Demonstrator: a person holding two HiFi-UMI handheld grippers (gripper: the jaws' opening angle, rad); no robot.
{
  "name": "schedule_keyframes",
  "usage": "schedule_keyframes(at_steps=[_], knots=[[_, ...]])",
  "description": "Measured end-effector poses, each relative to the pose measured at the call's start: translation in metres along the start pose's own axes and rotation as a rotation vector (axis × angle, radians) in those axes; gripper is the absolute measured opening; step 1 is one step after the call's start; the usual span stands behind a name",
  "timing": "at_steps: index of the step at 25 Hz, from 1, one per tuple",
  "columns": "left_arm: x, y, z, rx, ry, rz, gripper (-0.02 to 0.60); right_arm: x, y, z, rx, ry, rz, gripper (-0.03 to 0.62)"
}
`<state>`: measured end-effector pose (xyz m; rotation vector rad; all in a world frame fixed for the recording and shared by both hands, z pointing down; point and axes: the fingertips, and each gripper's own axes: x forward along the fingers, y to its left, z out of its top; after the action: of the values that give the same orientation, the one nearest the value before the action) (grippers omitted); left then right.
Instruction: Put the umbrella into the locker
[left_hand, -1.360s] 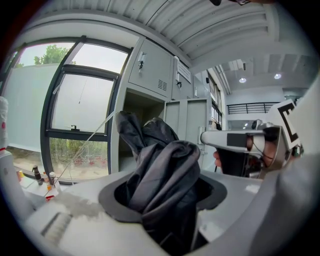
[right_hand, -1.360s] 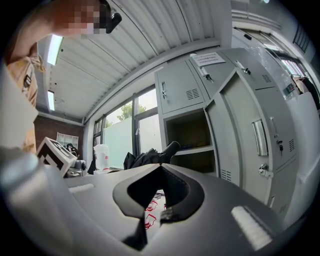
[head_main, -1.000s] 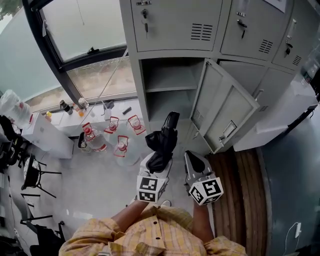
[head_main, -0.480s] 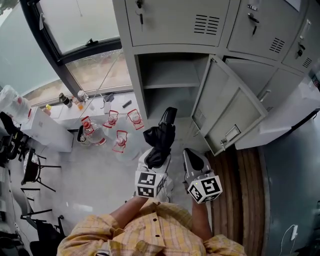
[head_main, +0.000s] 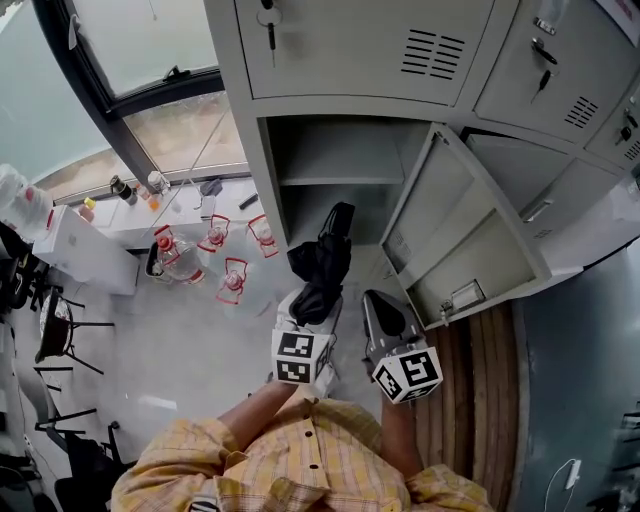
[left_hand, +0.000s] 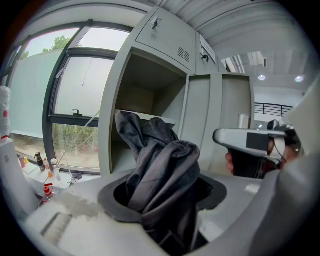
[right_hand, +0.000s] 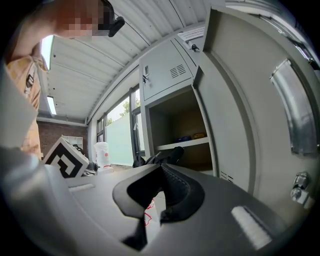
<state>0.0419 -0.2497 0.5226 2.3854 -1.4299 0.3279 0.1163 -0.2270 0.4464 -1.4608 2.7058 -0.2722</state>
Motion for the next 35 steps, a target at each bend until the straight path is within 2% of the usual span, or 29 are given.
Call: schedule_keyframes(at_steps=[5,11,35], knots=[[0.025,0.017,-0.01,-0.007,0.034,0.022,0.258,0.015,-0.009,-0.005,0.014,0.008,0.005,0.0],[0.05,0.031,-0.001,-0.029,0.04,0.034,0.258,0.029,-0.018,-0.012,0.027,0.016,0.002,0.0],[0.134,0.072,0.015,0.001,0.042,0.092,0.258,0.057,-0.038,-0.031,0.066,0.042,-0.022,0.0]])
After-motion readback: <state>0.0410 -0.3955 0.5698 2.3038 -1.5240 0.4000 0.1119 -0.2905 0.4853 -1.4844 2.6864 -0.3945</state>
